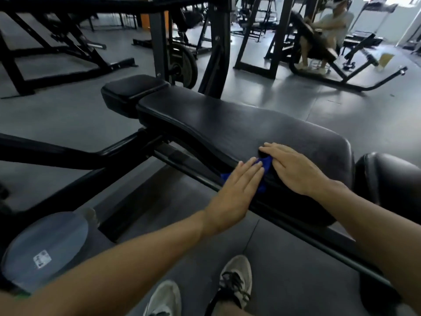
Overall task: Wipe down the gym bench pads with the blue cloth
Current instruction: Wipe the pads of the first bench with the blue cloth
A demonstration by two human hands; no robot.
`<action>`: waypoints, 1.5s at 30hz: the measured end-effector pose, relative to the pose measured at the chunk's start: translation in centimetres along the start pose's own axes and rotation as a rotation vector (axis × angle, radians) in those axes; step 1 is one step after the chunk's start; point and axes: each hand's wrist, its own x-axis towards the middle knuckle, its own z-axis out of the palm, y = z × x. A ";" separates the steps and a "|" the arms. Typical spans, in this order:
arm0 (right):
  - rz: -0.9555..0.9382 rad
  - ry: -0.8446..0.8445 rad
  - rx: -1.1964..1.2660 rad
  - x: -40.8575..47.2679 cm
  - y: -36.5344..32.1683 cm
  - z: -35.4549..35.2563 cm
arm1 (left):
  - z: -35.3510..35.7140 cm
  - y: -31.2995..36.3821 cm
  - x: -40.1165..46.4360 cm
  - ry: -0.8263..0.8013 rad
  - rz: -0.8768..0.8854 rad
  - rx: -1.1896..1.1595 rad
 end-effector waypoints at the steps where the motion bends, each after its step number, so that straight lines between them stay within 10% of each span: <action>1: 0.034 -0.007 -0.016 -0.7 0.3 -0.3 | -0.4 -0.6 0.0 -0.002 0.037 0.006; 25: 0.034 -0.058 -0.061 -10.4 6.5 -3.5 | -0.6 0.2 2.1 -0.101 0.328 0.276; 33: 0.059 0.005 -0.096 -13.6 8.8 -4.5 | 7.7 10.5 4.7 0.015 0.370 0.326; 45: 0.019 0.083 -0.197 -17.0 13.0 -4.5 | 2.6 9.9 6.0 -0.284 0.393 0.440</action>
